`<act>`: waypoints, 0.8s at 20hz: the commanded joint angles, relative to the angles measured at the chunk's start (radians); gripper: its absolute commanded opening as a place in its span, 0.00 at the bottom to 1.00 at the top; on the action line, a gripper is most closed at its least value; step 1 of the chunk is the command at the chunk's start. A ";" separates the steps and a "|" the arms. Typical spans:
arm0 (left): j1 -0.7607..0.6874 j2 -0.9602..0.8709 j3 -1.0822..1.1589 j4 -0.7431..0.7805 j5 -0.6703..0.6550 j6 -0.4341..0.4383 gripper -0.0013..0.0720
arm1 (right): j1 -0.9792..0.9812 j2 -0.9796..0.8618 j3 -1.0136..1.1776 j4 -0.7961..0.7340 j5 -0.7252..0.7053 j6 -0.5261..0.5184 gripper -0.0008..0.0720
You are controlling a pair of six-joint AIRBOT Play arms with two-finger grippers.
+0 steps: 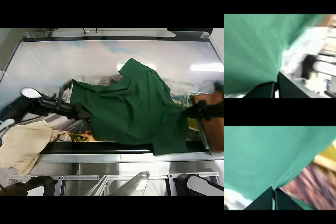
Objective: Fold the shirts.
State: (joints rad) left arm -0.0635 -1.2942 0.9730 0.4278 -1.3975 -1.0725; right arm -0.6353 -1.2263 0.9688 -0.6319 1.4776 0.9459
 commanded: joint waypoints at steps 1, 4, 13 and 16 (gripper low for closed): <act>0.108 0.173 0.245 -0.331 -0.197 -0.012 0.06 | -0.077 0.218 0.196 0.454 0.032 -0.066 0.03; 0.198 0.285 0.486 -0.394 -0.120 -0.036 0.06 | -0.160 0.463 0.388 0.675 -0.179 -0.107 0.03; 0.160 0.173 0.541 -0.335 -0.122 -0.063 0.06 | -0.167 0.549 0.576 0.547 -0.342 -0.205 0.03; 0.111 -0.001 0.488 -0.254 -0.117 -0.040 0.06 | -0.026 0.328 0.553 0.509 -0.232 -0.205 0.04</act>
State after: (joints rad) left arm 0.0868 -1.1687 1.4986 0.1104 -1.5120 -1.1297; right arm -0.7521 -0.7486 1.5288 -0.1040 1.1580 0.7479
